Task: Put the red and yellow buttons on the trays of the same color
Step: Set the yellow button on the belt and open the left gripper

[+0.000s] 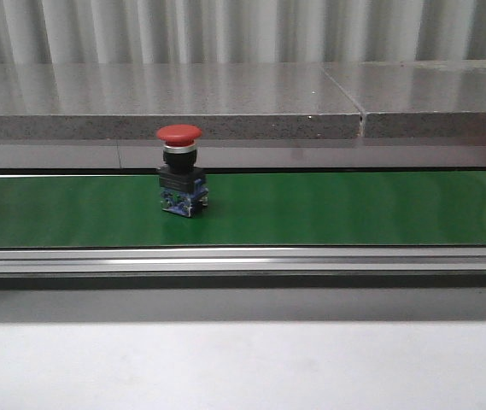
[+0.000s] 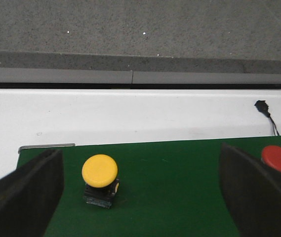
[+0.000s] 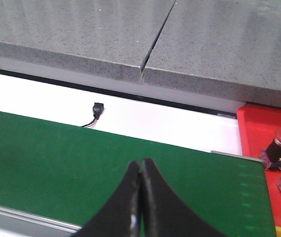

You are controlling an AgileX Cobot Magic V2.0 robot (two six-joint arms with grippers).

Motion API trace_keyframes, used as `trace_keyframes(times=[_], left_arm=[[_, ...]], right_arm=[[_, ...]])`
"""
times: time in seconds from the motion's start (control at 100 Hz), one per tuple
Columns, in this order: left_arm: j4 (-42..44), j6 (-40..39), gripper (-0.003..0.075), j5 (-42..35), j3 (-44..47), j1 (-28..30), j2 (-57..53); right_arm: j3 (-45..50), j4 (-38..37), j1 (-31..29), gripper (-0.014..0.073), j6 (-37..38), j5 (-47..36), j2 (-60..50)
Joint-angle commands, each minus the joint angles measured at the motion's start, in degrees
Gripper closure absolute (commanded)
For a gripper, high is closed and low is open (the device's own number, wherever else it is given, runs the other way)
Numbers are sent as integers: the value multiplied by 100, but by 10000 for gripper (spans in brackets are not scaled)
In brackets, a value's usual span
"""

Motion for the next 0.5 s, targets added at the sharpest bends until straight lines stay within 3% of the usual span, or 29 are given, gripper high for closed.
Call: trace_keyframes(times=[0.0, 0.22, 0.29, 0.36, 0.49], left_arm=[[-19, 23, 103, -580, 312, -86, -626], [-19, 37, 108, -625, 1305, -86, -1990], [-19, 37, 149, -625, 1554, -86, -2364], [-19, 37, 228, -625, 1758, -86, -2707], [-19, 37, 456, -613, 2028, -86, -3166]], right_arm=[[-157, 5, 8, 662, -31, -370, -25], [-157, 5, 8, 662, -31, -370, -25], [-157, 5, 8, 662, -31, -370, -25], [-157, 5, 8, 662, -31, -370, -25], [-157, 5, 8, 662, -31, -370, -25]])
